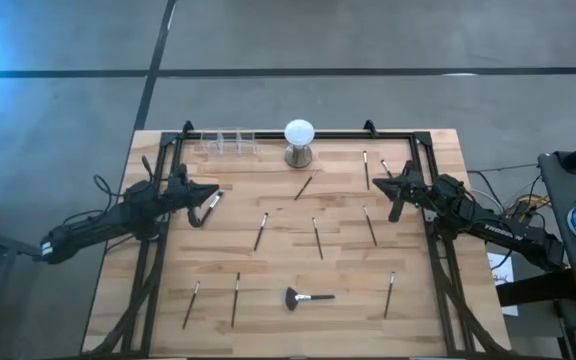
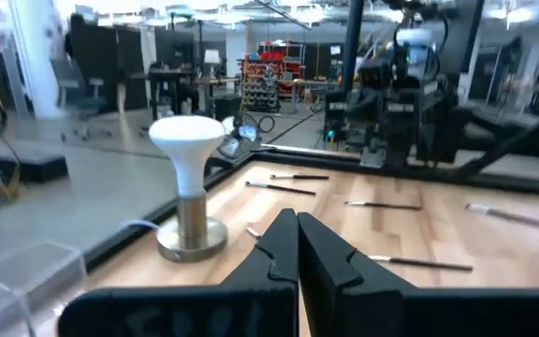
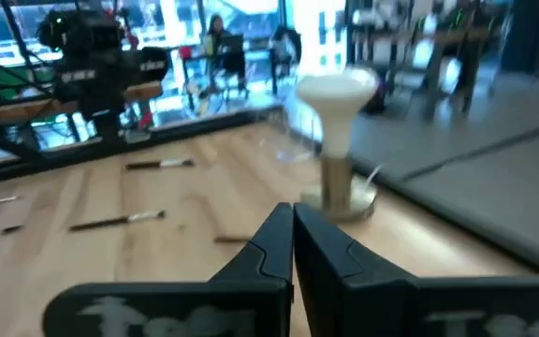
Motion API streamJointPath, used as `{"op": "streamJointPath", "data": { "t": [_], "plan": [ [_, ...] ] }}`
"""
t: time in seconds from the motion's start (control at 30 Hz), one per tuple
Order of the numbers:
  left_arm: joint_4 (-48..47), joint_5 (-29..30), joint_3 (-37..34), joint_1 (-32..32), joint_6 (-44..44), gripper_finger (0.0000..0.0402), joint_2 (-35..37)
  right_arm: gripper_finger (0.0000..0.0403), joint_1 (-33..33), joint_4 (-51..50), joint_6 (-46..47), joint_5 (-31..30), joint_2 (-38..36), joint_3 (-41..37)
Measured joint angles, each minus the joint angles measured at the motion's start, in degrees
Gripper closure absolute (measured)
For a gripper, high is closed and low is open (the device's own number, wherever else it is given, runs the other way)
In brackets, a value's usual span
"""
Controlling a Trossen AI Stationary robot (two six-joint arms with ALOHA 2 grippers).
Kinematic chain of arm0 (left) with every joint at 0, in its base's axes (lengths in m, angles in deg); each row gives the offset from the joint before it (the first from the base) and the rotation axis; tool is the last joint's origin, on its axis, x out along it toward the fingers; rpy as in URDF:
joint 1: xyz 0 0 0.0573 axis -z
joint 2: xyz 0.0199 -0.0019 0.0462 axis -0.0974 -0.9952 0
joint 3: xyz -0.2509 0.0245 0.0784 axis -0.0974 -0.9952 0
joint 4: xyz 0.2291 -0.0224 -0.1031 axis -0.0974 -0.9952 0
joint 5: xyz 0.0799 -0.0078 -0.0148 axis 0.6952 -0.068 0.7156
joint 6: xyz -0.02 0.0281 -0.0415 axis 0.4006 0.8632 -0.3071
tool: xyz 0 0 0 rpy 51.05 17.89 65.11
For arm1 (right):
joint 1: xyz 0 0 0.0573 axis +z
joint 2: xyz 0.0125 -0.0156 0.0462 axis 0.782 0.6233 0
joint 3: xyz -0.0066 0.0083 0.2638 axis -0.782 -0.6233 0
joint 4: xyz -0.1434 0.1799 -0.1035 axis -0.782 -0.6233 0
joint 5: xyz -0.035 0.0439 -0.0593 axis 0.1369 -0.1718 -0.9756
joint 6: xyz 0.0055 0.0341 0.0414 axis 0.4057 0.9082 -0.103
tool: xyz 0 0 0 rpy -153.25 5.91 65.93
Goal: Put items in baskets/containers
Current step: Put the eyeshadow brush into the left section of the transparent organizer
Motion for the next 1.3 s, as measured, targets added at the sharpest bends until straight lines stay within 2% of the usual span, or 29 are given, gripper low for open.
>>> {"op": "streamJointPath", "data": {
  "t": [0.27,0.43,0.57,0.67,0.87,0.97,1.1,1.3],
  "plan": [
    [0.1,0.2,0.0,0.0,-5.3,0.0401,0.0,0.0394,0.1,13.0,-5.9,0.2,0.0,0.0],
    [1.8,0.4,0.0,0.0,-9.5,0.0401,0.0,0.0394,0.1,16.6,-0.2,0.2,0.0,0.0],
    [2.5,0.3,0.0,0.0,-12.8,0.0401,0.0,0.0394,-0.1,18.0,1.0,0.1,0.2,0.0],
    [5.0,0.3,0.0,0.0,-12.6,0.0401,0.0,0.0394,-0.1,16.3,3.2,-3.5,1.8,0.0],
    [5.2,-0.4,0.0,0.0,-11.8,0.0401,0.0,0.0394,-0.1,14.3,6.2,-13.5,10.0,0.4],
    [5.8,-0.3,0.0,0.0,-10.6,0.0401,-0.1,0.0394,-0.1,12.9,8.7,-15.3,15.7,3.0],
    [6.3,3.1,0.0,-0.1,-13.5,0.0401,-0.6,0.0394,-0.1,8.2,10.2,-17.1,24.4,8.2],
    [5.9,0.5,0.0,-0.1,-13.4,0.0401,-2.3,0.0394,-0.1,6.2,9.5,-17.1,34.8,14.4]
  ]
}}
